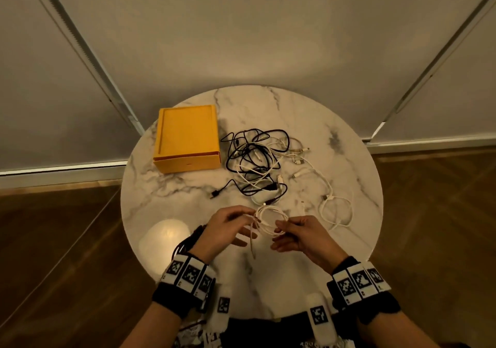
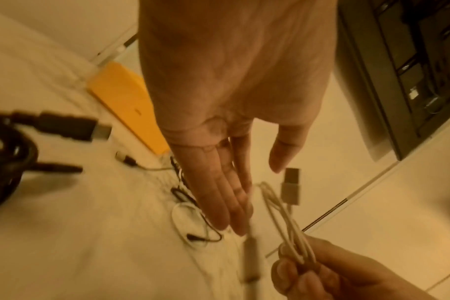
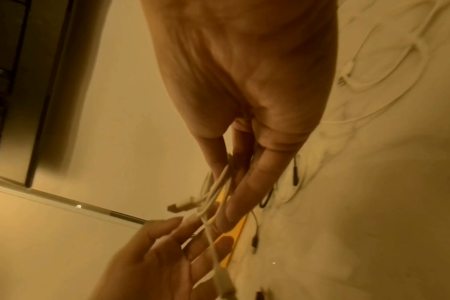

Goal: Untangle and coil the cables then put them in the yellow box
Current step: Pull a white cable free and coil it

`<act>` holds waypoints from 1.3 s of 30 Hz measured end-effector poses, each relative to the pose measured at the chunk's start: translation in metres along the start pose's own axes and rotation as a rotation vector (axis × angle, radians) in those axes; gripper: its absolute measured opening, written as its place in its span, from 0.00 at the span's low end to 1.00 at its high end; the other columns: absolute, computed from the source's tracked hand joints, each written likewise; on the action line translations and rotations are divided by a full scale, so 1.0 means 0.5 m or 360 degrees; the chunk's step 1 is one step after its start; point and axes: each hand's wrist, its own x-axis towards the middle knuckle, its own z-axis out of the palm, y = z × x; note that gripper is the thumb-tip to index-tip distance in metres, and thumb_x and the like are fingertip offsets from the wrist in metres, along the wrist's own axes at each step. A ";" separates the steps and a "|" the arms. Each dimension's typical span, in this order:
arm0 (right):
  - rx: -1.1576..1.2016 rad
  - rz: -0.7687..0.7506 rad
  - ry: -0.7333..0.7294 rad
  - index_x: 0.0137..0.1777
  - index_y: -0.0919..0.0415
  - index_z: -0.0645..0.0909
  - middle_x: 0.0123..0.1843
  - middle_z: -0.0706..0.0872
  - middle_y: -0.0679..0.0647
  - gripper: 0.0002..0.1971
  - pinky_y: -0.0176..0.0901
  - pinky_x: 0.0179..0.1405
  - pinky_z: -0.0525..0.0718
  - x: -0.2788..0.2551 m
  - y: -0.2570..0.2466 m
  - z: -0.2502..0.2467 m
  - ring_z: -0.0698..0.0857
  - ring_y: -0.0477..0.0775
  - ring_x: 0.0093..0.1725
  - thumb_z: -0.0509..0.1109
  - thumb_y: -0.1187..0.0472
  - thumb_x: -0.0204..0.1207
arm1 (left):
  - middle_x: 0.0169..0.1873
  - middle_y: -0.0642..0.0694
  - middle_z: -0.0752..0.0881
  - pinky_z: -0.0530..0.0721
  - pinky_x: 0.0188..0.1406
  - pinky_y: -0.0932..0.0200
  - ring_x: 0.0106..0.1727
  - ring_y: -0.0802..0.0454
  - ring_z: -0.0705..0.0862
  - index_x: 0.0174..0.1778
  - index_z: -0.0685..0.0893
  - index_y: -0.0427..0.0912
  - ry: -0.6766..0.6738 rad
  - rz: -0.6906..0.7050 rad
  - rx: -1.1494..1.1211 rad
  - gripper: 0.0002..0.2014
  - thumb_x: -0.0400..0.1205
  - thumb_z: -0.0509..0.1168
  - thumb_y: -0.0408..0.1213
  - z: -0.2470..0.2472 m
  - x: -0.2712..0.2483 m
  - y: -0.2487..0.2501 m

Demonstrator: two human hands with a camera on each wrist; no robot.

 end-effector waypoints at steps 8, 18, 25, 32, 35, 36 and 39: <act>-0.0618 0.0201 0.0145 0.47 0.70 0.86 0.34 0.91 0.57 0.13 0.40 0.22 0.80 -0.011 0.107 -0.087 0.87 0.54 0.27 0.71 0.57 0.79 | 0.38 0.42 0.92 0.87 0.29 0.57 0.37 0.50 0.91 0.48 0.89 0.41 -0.0092 -0.0200 0.0471 0.07 0.76 0.74 0.35 0.090 0.061 -0.100; -0.0938 0.0207 0.0298 0.34 0.66 0.83 0.28 0.87 0.61 0.18 0.39 0.20 0.80 -0.016 0.169 -0.149 0.81 0.51 0.17 0.69 0.53 0.80 | 0.42 0.50 0.91 0.85 0.52 0.55 0.47 0.54 0.88 0.44 0.87 0.49 -0.0198 0.0089 0.1139 0.07 0.72 0.76 0.41 0.142 0.090 -0.173; -0.0841 0.0186 0.0280 0.36 0.66 0.82 0.29 0.87 0.62 0.13 0.40 0.21 0.80 -0.001 0.175 -0.175 0.82 0.53 0.19 0.68 0.60 0.81 | 0.40 0.50 0.90 0.88 0.49 0.51 0.41 0.55 0.88 0.41 0.83 0.57 -0.0338 0.0096 0.0889 0.09 0.73 0.73 0.36 0.139 0.071 -0.175; -0.0393 0.0041 0.0579 0.39 0.66 0.81 0.24 0.85 0.58 0.07 0.40 0.19 0.80 0.015 0.190 -0.181 0.82 0.53 0.18 0.67 0.74 0.77 | 0.41 0.43 0.90 0.84 0.33 0.62 0.33 0.51 0.87 0.45 0.86 0.42 -0.0269 0.0100 0.0884 0.04 0.78 0.69 0.30 0.128 0.095 -0.144; -0.0246 0.0054 0.0608 0.38 0.67 0.80 0.24 0.85 0.59 0.08 0.41 0.20 0.82 0.013 0.193 -0.191 0.84 0.55 0.20 0.65 0.76 0.77 | 0.43 0.41 0.89 0.79 0.25 0.68 0.33 0.48 0.87 0.48 0.85 0.41 -0.0299 0.0147 0.0880 0.05 0.80 0.67 0.28 0.142 0.123 -0.099; -0.0232 0.0060 0.0614 0.38 0.67 0.80 0.24 0.85 0.59 0.08 0.41 0.21 0.83 0.015 0.195 -0.190 0.84 0.56 0.20 0.65 0.75 0.77 | 0.44 0.42 0.88 0.83 0.29 0.64 0.34 0.48 0.87 0.49 0.85 0.42 -0.0299 0.0227 0.0933 0.06 0.80 0.66 0.28 0.149 0.134 -0.088; -0.0274 0.0061 0.0631 0.35 0.68 0.81 0.22 0.85 0.59 0.10 0.39 0.19 0.82 0.020 0.203 -0.186 0.84 0.55 0.19 0.64 0.74 0.76 | 0.59 0.51 0.82 0.85 0.48 0.52 0.46 0.51 0.86 0.60 0.82 0.47 -0.0242 0.0755 0.1534 0.15 0.78 0.65 0.31 0.178 0.170 -0.062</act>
